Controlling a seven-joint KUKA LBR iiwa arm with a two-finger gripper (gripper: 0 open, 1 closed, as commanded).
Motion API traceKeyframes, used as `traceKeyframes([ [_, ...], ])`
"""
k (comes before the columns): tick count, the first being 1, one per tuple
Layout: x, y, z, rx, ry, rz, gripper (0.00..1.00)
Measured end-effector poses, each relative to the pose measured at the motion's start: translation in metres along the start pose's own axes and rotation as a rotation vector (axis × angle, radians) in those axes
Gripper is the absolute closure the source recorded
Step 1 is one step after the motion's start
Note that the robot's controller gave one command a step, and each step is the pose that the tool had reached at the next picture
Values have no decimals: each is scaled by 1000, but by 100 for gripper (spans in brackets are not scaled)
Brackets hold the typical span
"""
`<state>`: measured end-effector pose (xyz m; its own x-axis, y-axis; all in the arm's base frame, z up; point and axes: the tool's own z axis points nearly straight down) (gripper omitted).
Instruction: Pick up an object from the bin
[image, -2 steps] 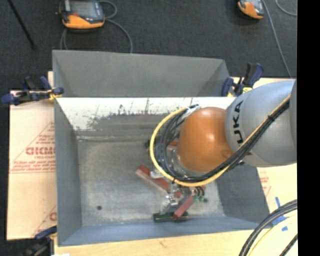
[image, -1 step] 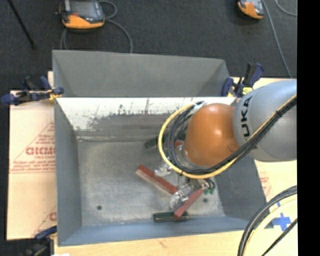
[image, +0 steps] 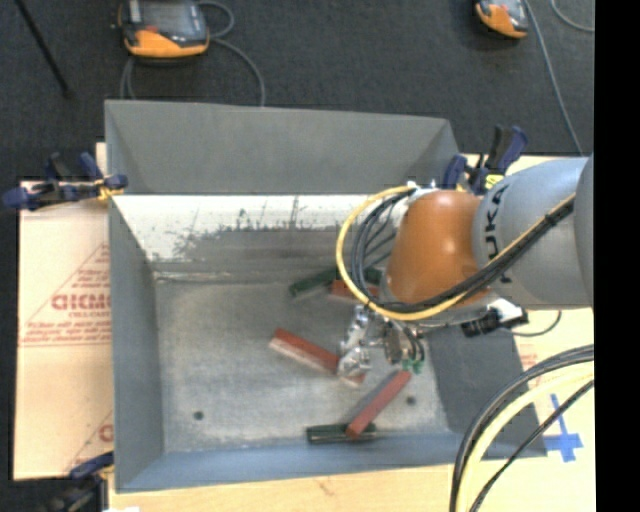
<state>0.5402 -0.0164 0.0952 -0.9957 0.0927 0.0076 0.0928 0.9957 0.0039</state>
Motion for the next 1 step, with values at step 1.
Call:
traceKeyframes([
  [1, 0, 0, 0, 0, -1, 2, 100],
])
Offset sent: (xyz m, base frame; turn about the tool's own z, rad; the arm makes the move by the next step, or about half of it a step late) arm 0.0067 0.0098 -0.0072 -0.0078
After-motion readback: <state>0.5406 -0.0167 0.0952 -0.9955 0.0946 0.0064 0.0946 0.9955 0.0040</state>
